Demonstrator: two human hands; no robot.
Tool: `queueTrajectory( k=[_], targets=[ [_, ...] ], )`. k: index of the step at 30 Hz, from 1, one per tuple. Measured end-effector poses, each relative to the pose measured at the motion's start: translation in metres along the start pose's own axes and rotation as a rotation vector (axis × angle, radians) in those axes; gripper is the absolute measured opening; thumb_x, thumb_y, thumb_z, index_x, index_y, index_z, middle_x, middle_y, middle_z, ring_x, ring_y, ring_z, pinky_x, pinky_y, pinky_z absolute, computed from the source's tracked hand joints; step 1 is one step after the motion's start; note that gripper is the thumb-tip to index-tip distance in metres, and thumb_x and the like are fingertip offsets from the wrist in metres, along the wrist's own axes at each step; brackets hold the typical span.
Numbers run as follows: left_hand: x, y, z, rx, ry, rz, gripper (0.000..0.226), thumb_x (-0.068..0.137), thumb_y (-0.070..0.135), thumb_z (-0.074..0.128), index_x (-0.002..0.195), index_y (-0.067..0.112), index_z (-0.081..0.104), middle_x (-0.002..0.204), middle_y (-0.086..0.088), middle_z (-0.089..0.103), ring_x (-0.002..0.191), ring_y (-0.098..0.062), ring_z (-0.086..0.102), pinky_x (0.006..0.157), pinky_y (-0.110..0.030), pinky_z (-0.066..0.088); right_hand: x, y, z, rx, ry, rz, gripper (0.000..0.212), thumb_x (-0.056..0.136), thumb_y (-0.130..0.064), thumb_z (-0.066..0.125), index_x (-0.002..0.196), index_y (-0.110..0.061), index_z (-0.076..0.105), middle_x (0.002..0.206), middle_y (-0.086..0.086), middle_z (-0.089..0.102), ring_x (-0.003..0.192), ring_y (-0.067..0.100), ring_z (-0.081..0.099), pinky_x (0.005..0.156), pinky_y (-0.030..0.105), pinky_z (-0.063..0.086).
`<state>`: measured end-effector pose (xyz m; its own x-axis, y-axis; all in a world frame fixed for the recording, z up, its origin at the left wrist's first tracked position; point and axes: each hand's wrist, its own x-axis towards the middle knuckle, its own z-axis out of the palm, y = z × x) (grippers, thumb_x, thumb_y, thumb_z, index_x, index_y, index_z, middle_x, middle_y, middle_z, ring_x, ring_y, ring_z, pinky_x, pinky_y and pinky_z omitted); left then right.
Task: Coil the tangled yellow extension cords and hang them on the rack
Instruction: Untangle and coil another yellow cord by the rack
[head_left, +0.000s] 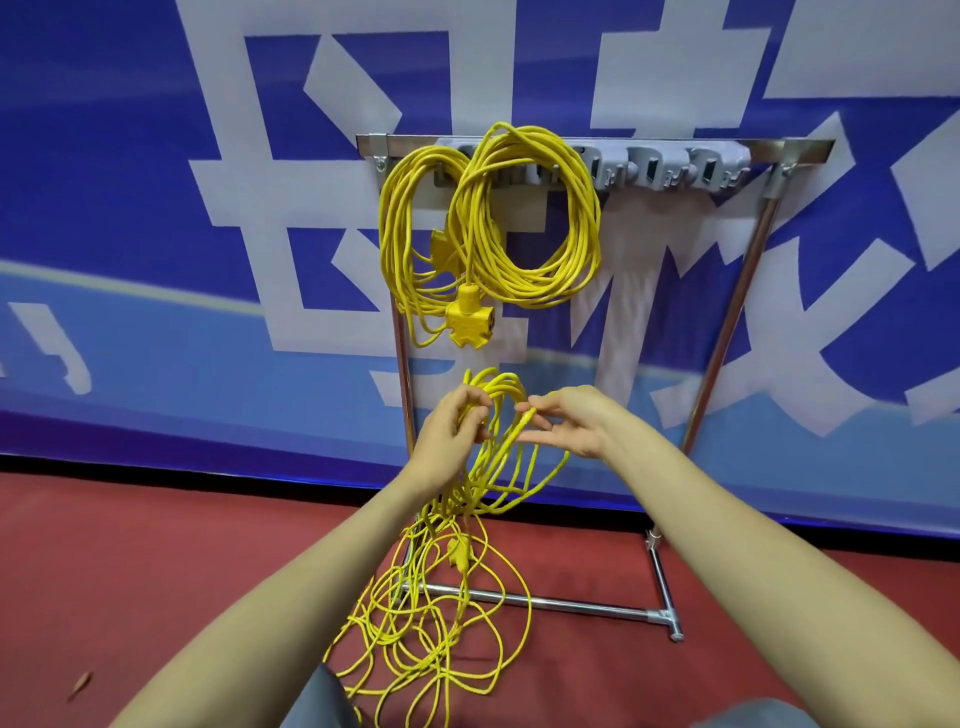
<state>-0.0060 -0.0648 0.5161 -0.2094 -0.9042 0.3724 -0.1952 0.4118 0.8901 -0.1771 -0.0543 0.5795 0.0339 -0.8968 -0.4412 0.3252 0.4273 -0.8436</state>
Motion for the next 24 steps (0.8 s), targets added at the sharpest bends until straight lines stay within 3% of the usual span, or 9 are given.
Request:
queueTrajectory(
  k=[3, 6, 8, 13, 17, 21, 24],
  targets=[
    [-0.006, -0.003, 0.004, -0.067, -0.030, -0.063, 0.011, 0.101, 0.010, 0.048, 0.095, 0.017, 0.054, 0.088, -0.011, 0.056, 0.071, -0.019, 0.063, 0.067, -0.028, 0.053, 0.003, -0.002, 0.004, 0.253, 0.035, 0.015, 0.010, 0.095, 0.010, 0.041, 0.092, 0.007, 0.051, 0.085, 0.018, 0.051, 0.090, 0.029, 0.060, 0.097, 0.054, 0.041],
    [-0.010, 0.001, 0.007, -0.180, -0.088, -0.155, 0.008, 0.102, 0.011, 0.045, 0.098, 0.015, 0.051, 0.081, -0.009, 0.054, 0.059, -0.015, 0.061, 0.056, -0.027, 0.053, 0.002, 0.001, 0.009, 0.366, 0.031, 0.070, 0.016, 0.096, 0.009, 0.037, 0.086, 0.008, 0.049, 0.083, 0.019, 0.050, 0.116, 0.033, 0.055, 0.108, 0.045, 0.034],
    [-0.011, 0.002, 0.007, -0.209, -0.118, -0.191, 0.009, 0.103, 0.015, 0.045, 0.101, 0.016, 0.053, 0.080, -0.010, 0.052, 0.051, -0.015, 0.056, 0.051, -0.028, 0.051, 0.002, 0.004, 0.011, 0.422, 0.035, 0.105, 0.018, 0.097, 0.009, 0.036, 0.085, 0.009, 0.049, 0.082, 0.020, 0.049, 0.124, 0.032, 0.050, 0.107, 0.042, 0.033],
    [-0.013, 0.007, 0.006, -0.318, -0.131, -0.298, 0.013, 0.102, 0.018, 0.046, 0.105, 0.021, 0.058, 0.085, -0.003, 0.055, 0.048, -0.014, 0.045, 0.043, -0.024, 0.044, 0.009, 0.010, 0.008, 0.491, 0.072, 0.133, 0.016, 0.097, 0.008, 0.037, 0.086, 0.009, 0.049, 0.086, 0.020, 0.047, 0.119, 0.029, 0.054, 0.100, 0.042, 0.040],
    [-0.009, 0.020, 0.007, -0.416, -0.172, -0.313, 0.010, 0.102, 0.012, 0.043, 0.108, 0.015, 0.051, 0.075, -0.005, 0.054, 0.045, -0.015, 0.052, 0.042, -0.025, 0.048, 0.009, 0.012, 0.013, 0.461, 0.086, 0.091, 0.020, 0.096, 0.011, 0.037, 0.080, 0.006, 0.050, 0.081, 0.018, 0.047, 0.094, 0.030, 0.056, 0.103, 0.031, 0.038],
    [-0.006, 0.022, 0.003, -0.361, -0.225, -0.306, 0.008, 0.103, 0.014, 0.041, 0.108, 0.015, 0.048, 0.080, -0.011, 0.051, 0.045, -0.014, 0.056, 0.042, -0.025, 0.050, 0.003, 0.010, 0.014, 0.478, 0.097, 0.124, 0.021, 0.096, 0.009, 0.040, 0.077, 0.007, 0.050, 0.079, 0.019, 0.048, 0.080, 0.033, 0.058, 0.102, 0.028, 0.040],
    [-0.005, 0.027, 0.001, -0.358, -0.252, -0.320, 0.012, 0.102, 0.023, 0.045, 0.110, 0.014, 0.045, 0.077, -0.007, 0.052, 0.045, -0.013, 0.052, 0.041, -0.024, 0.047, -0.004, 0.006, 0.016, 0.539, 0.112, 0.134, 0.019, 0.095, 0.011, 0.039, 0.081, 0.011, 0.051, 0.079, 0.020, 0.048, 0.114, 0.033, 0.056, 0.108, 0.030, 0.036]
  ],
)
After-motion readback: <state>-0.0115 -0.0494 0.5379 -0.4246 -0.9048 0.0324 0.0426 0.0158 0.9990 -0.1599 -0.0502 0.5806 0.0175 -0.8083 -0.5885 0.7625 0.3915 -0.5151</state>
